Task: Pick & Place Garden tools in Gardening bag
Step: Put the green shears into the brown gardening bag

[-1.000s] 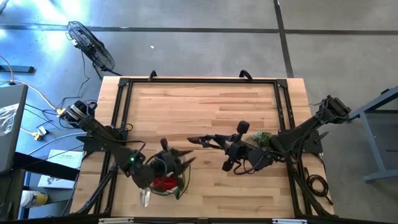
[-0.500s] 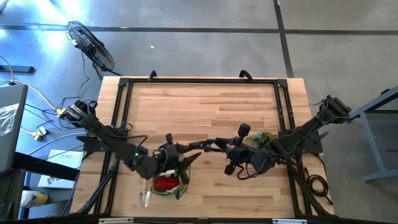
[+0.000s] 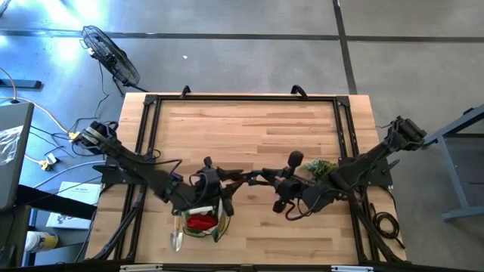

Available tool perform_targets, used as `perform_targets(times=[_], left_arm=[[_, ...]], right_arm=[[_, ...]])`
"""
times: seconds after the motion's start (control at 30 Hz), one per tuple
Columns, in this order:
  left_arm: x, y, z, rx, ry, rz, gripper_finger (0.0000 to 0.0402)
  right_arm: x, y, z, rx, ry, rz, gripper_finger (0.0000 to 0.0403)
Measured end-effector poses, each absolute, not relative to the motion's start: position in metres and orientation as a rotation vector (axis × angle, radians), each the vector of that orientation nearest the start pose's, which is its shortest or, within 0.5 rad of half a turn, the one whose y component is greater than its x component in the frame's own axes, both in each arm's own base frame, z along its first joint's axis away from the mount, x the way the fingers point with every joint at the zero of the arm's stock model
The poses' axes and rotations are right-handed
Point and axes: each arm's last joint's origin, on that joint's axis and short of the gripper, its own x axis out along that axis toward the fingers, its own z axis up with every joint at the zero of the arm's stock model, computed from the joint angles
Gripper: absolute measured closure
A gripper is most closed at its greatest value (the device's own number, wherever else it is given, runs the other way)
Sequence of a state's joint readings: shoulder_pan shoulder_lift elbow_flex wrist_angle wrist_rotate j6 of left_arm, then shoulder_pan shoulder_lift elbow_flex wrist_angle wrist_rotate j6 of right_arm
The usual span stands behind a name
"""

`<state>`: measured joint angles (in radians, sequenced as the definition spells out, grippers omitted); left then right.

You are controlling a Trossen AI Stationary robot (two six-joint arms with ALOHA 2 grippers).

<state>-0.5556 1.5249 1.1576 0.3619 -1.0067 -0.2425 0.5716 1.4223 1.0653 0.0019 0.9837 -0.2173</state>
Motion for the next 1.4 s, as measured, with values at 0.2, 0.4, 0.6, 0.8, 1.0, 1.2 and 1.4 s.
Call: perform_targets(times=[0.2,0.4,0.6,0.8,1.0,1.2,1.4], left_arm=[[0.303,-0.159,0.340,-0.215,-0.080,0.439,0.0284],[0.303,-0.160,0.340,-0.210,-0.074,0.424,0.0284],[0.303,-0.160,0.338,-0.209,-0.064,0.417,0.0284],[0.303,-0.160,0.334,-0.228,-0.034,0.393,0.0284],[0.304,-0.161,0.331,-0.234,-0.008,0.365,0.0284],[0.304,-0.161,0.329,-0.219,0.010,0.359,0.0284],[0.303,-0.161,0.325,-0.213,0.040,0.351,0.0304]], right_arm=[[0.278,0.149,0.298,-0.483,0.322,-0.378,0.0367],[0.278,0.149,0.298,-0.491,0.324,-0.396,0.0367],[0.278,0.148,0.298,-0.509,0.327,-0.413,0.0367],[0.278,0.148,0.299,-0.515,0.326,-0.432,0.0367],[0.278,0.148,0.299,-0.518,0.327,-0.435,0.0367],[0.278,0.148,0.299,-0.518,0.327,-0.434,0.0367],[0.278,0.148,0.299,-0.514,0.325,-0.434,0.0367]])
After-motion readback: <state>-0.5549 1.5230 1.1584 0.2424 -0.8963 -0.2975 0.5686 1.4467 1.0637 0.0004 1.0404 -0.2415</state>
